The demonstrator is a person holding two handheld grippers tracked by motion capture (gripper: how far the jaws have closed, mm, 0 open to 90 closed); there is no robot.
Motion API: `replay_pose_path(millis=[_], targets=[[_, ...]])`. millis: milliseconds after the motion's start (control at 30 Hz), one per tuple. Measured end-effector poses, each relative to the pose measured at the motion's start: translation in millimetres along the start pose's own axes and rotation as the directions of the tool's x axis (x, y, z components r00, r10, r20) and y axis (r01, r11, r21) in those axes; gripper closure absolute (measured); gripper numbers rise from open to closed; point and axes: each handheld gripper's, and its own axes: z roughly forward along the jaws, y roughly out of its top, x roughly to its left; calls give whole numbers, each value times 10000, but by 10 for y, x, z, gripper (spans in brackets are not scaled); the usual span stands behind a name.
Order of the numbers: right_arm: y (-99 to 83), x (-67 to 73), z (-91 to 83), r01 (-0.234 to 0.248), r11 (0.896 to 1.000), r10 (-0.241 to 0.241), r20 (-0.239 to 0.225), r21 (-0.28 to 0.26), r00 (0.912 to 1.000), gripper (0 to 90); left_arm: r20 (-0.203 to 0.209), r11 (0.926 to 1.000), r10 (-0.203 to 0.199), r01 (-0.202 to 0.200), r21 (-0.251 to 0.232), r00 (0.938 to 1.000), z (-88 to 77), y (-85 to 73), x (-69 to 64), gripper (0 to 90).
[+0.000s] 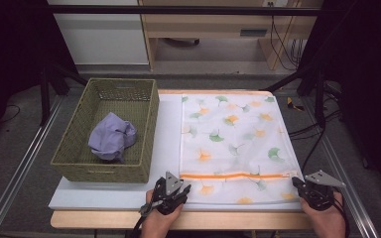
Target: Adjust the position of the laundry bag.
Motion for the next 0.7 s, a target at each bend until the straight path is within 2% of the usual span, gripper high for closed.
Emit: replay_pose_path(millis=[33,67,133,233,333,600,700], targets=[[5,4,-5,60,10000,-60,14,-12,10000,894,53,9999,131,-131,-12,9999,8,9,-1,742],[13,17,-9,120,9999,-120,-5,-74,9999,895,81,9992,399,-399,15,9992,7,24,17,838],[16,25,-9,146,9999,-146,-25,-32,9999,895,140,9994,355,-355,-1,9993,-2,32,32,886],[23,39,1,113,9999,-113,-78,-34,9999,896,20,9993,374,-374,-87,9993,-48,38,53,892],[65,109,16,332,9994,-332,-150,-21,9993,896,-172,9991,420,-421,-97,9990,-100,36,77,896],[87,161,46,547,9985,-546,-287,27,9981,896,-473,9984,550,-556,-97,9974,-183,17,101,896],[102,189,58,611,9981,-609,-377,25,9974,896,-528,9988,453,-461,-138,9976,-217,11,125,897]])
